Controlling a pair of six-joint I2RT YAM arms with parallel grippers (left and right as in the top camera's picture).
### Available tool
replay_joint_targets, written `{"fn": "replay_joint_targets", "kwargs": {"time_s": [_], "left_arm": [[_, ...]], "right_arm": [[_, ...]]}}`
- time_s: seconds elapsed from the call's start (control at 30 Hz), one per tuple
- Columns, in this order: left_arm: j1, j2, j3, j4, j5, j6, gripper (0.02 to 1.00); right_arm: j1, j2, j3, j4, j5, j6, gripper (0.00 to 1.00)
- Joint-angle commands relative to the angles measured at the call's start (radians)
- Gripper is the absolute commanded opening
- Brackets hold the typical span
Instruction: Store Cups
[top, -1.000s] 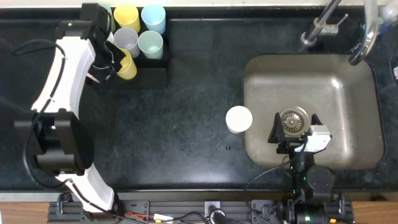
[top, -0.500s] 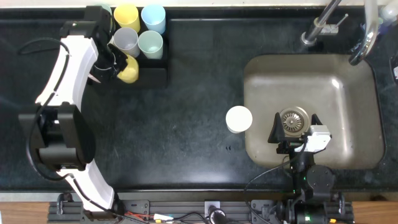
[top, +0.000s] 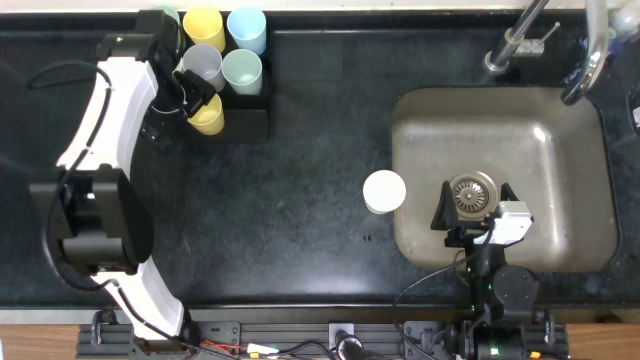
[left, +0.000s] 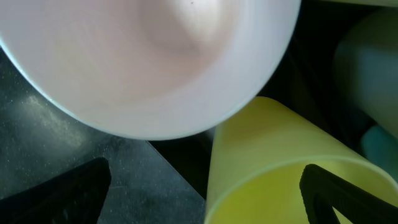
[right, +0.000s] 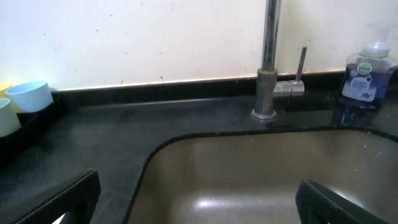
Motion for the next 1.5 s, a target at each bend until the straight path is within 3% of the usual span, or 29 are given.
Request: {"fn": "replay_joint_targets", "kwargs": {"time_s": [0.03, 0.2, 0.37, 0.53, 0.63, 0.73, 1.07, 1.17, 1.5], "left_arm": [[-0.023, -0.188, 0.001, -0.005, -0.012, 0.072, 1.000], [-0.024, -0.411, 0.001, -0.005, -0.013, 0.225, 1.000], [-0.024, -0.671, -0.002, -0.091, -0.012, 0.571, 1.000], [-0.022, -0.996, -0.114, -0.181, -0.023, 0.764, 1.000], [-0.011, -1.226, -0.290, -0.087, -0.047, 0.763, 1.000], [0.010, -1.462, -0.545, 0.146, -0.049, 0.764, 1.000], [0.021, -1.822, -1.330, 1.283, 0.007, 0.858, 1.000], [0.021, -1.891, -1.421, 1.344, 0.006, 0.862, 1.000], [0.016, -1.983, -1.567, 1.112, -0.003, 0.864, 1.000]], "right_arm": [[-0.001, -0.007, -0.002, 0.004, -0.007, 0.005, 0.996], [-0.001, -0.007, -0.002, 0.004, -0.007, 0.005, 0.996], [-0.001, -0.007, -0.002, 0.004, -0.007, 0.005, 0.998], [-0.001, -0.007, -0.002, 0.004, -0.007, 0.005, 0.998], [-0.001, -0.007, -0.002, 0.004, -0.007, 0.005, 0.996], [-0.001, -0.007, -0.002, 0.004, -0.007, 0.005, 0.996], [-0.001, -0.007, -0.002, 0.004, -0.007, 0.005, 0.996], [-0.001, -0.007, -0.002, 0.004, -0.007, 0.005, 0.998], [-0.001, -0.007, -0.002, 0.004, -0.007, 0.005, 0.998]]}}
